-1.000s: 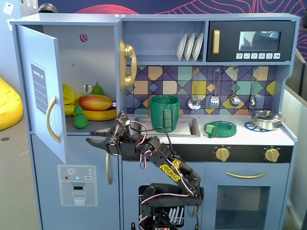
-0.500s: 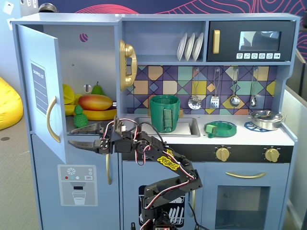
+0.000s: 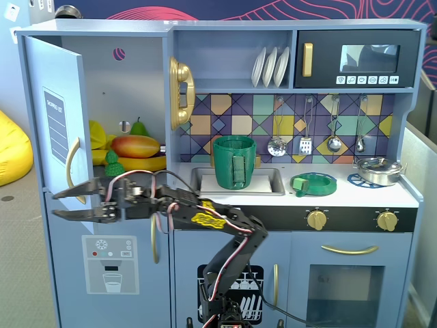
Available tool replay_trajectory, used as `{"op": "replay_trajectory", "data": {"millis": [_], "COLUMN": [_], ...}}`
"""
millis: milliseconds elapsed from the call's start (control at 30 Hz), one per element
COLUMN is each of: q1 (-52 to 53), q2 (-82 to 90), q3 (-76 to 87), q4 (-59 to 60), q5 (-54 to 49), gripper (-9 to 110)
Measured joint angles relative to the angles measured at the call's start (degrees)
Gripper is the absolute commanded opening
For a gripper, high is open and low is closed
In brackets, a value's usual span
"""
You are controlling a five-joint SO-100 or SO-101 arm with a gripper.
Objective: Close the left cabinet door
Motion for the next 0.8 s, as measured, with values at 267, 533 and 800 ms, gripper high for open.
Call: {"op": "replay_trajectory", "data": {"millis": [267, 533, 800], "q1": [0.2, 5.2, 9.9], "q2": [-12.7, -16.5, -17.8], "q3": [-11.7, -15.3, -16.3], "q4": [-0.1, 0.1, 0.8], "q5": [3.3, 10.8, 13.7], "gripper": [0, 0, 0]}}
